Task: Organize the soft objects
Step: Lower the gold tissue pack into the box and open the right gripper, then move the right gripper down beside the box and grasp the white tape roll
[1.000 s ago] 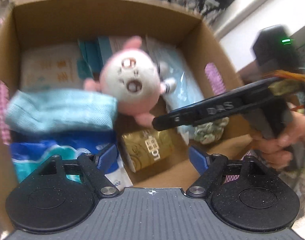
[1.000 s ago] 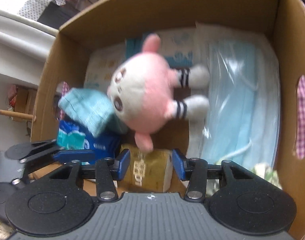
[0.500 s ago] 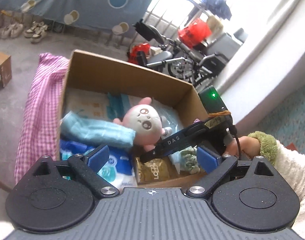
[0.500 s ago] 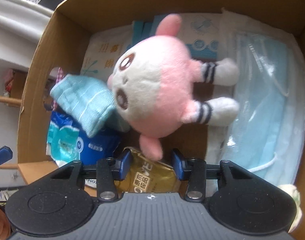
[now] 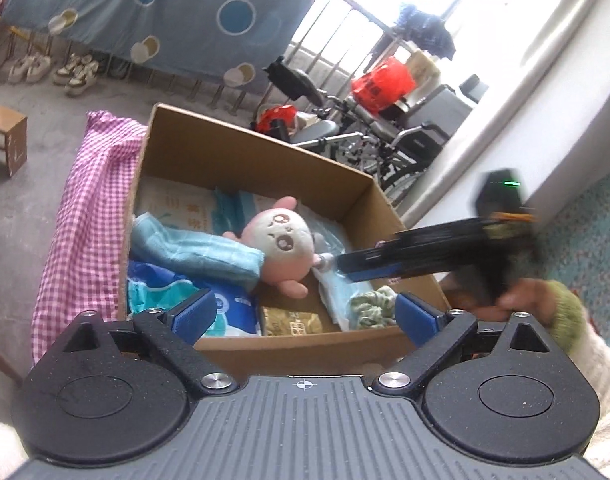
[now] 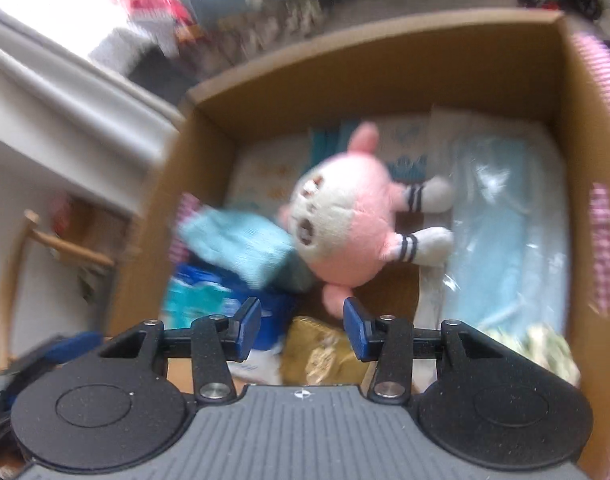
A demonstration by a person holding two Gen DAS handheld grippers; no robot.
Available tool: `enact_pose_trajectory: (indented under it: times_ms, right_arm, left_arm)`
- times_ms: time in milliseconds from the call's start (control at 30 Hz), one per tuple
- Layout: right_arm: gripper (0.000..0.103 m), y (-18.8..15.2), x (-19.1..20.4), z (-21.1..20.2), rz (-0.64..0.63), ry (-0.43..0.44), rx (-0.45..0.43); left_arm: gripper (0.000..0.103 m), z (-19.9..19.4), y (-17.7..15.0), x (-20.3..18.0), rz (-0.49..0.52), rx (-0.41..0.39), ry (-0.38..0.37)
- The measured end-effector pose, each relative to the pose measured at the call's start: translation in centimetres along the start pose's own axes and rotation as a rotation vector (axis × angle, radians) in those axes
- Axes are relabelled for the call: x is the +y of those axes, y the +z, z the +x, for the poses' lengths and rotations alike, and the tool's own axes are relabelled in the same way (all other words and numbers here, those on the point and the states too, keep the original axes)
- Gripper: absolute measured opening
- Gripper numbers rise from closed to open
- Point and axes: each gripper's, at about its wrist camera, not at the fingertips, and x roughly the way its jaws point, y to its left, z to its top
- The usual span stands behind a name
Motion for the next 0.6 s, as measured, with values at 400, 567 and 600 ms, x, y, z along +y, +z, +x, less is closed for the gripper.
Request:
enact_pose_trajectory:
  times_ms: [400,567,600]
  right_arm:
    - [0.057,-15.4,-3.9,-13.4,0.125,0.098,-0.318]
    - [0.057,-19.2,-6.8,-10.9,0.205,0.013,-0.342]
    - [0.056,-19.3,-6.9,-10.5,0.197,-0.003,-0.341]
  left_arm:
    - [0.098,4.5,-3.5,-5.9,0.171,0.16,-0.07]
    - [0.087,9.0,-6.8,-8.7,0.323,0.251,-0.008]
    - [0.08,9.7,-7.3,-9.0,0.36,0.257,0.005]
